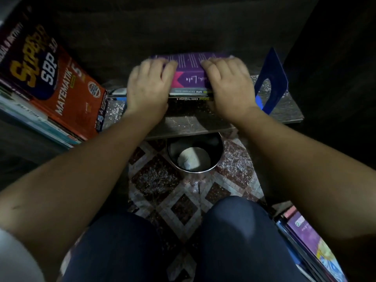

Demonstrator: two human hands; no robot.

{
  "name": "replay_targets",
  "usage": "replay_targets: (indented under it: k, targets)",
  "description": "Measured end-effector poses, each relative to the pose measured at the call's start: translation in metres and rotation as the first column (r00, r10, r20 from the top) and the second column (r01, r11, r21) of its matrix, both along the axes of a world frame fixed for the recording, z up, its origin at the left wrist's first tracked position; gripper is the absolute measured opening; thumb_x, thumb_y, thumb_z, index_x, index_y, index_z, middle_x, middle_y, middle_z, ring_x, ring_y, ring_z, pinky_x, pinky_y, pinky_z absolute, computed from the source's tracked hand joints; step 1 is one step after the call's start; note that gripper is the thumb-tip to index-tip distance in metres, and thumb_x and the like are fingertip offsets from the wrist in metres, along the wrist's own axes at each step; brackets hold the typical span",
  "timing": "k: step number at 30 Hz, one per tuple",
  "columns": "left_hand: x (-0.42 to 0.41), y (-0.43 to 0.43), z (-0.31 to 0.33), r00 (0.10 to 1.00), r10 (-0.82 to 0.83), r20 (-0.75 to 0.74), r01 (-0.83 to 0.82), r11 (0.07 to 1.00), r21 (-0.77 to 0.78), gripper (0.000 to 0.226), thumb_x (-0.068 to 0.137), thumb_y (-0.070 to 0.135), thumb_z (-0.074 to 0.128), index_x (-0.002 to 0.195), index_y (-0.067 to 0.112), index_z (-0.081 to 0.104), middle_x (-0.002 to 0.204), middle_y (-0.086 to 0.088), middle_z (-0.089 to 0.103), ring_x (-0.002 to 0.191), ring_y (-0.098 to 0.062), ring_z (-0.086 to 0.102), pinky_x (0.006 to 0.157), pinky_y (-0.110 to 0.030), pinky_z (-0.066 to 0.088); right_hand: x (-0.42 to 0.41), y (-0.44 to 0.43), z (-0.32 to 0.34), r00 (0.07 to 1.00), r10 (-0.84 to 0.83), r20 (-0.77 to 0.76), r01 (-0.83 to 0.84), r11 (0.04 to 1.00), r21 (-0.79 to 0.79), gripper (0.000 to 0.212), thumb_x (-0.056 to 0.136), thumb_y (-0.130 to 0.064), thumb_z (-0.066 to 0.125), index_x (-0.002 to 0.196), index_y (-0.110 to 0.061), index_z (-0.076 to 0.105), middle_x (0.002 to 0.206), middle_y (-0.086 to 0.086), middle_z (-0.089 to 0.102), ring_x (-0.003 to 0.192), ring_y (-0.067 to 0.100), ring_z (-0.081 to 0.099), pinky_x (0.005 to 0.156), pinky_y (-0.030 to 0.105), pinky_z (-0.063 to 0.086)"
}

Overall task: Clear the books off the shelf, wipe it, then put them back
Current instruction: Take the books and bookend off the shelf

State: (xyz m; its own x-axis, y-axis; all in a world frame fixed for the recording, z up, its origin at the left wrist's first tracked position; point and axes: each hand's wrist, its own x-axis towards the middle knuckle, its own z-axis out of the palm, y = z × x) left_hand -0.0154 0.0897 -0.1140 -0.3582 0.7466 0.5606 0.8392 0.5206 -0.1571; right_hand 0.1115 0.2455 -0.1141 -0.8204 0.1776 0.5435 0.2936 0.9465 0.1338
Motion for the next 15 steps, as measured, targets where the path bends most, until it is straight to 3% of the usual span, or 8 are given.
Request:
replay_targets:
  k: [3, 6, 8, 11, 15]
  targets:
    - [0.008, -0.005, 0.035, 0.998, -0.044, 0.055, 0.043, 0.999, 0.027, 0.065, 0.072, 0.007, 0.07, 0.133, 0.008, 0.047, 0.125, -0.015, 0.054, 0.112, -0.036, 0.05, 0.09, -0.046, 0.043, 0.006, -0.011, 0.025, 0.993, -0.098, -0.072, 0.1, 0.995, 0.019, 0.064, 0.068, -0.024, 0.07, 0.127, -0.005, 0.053, 0.119, 0.015, 0.06, 0.113, 0.036, 0.055, 0.111, 0.052, 0.028]
    - [0.022, -0.008, 0.071, 0.99, -0.077, 0.114, 0.085, 0.994, -0.067, 0.071, 0.072, 0.011, 0.074, 0.136, 0.014, 0.044, 0.125, -0.013, 0.051, 0.115, -0.034, 0.045, 0.086, -0.047, 0.044, 0.02, -0.023, 0.051, 0.985, -0.171, -0.015, 0.171, 0.985, -0.03, 0.065, 0.069, -0.024, 0.072, 0.129, -0.01, 0.05, 0.121, 0.013, 0.059, 0.118, 0.034, 0.052, 0.113, 0.049, 0.024]
    - [0.032, -0.01, 0.096, 0.984, -0.096, 0.148, 0.122, 0.976, -0.179, 0.074, 0.07, 0.018, 0.078, 0.135, 0.019, 0.043, 0.122, -0.011, 0.052, 0.113, -0.032, 0.045, 0.085, -0.048, 0.044, 0.04, -0.028, 0.068, 0.981, -0.179, 0.08, 0.188, 0.974, -0.128, 0.064, 0.071, -0.029, 0.073, 0.128, -0.014, 0.048, 0.117, 0.009, 0.058, 0.11, 0.032, 0.053, 0.103, 0.042, 0.034]
    - [0.056, -0.012, 0.125, 0.972, -0.159, 0.172, 0.212, 0.91, -0.357, 0.074, 0.066, 0.025, 0.081, 0.131, 0.023, 0.045, 0.112, -0.008, 0.055, 0.105, -0.031, 0.05, 0.086, -0.045, 0.045, 0.083, -0.038, 0.08, 0.976, -0.153, 0.157, 0.191, 0.946, -0.262, 0.063, 0.07, -0.038, 0.073, 0.124, -0.018, 0.047, 0.115, 0.005, 0.057, 0.104, 0.03, 0.056, 0.077, 0.037, 0.04]
    - [0.112, -0.005, 0.14, 0.946, -0.237, 0.22, 0.318, 0.809, -0.495, 0.068, 0.064, 0.028, 0.079, 0.125, 0.026, 0.05, 0.107, -0.004, 0.059, 0.101, -0.031, 0.056, 0.085, -0.04, 0.047, 0.153, -0.047, 0.076, 0.956, -0.174, 0.238, 0.261, 0.875, -0.408, 0.06, 0.069, -0.042, 0.071, 0.12, -0.022, 0.046, 0.114, 0.002, 0.06, 0.102, 0.03, 0.058, 0.074, 0.036, 0.044]
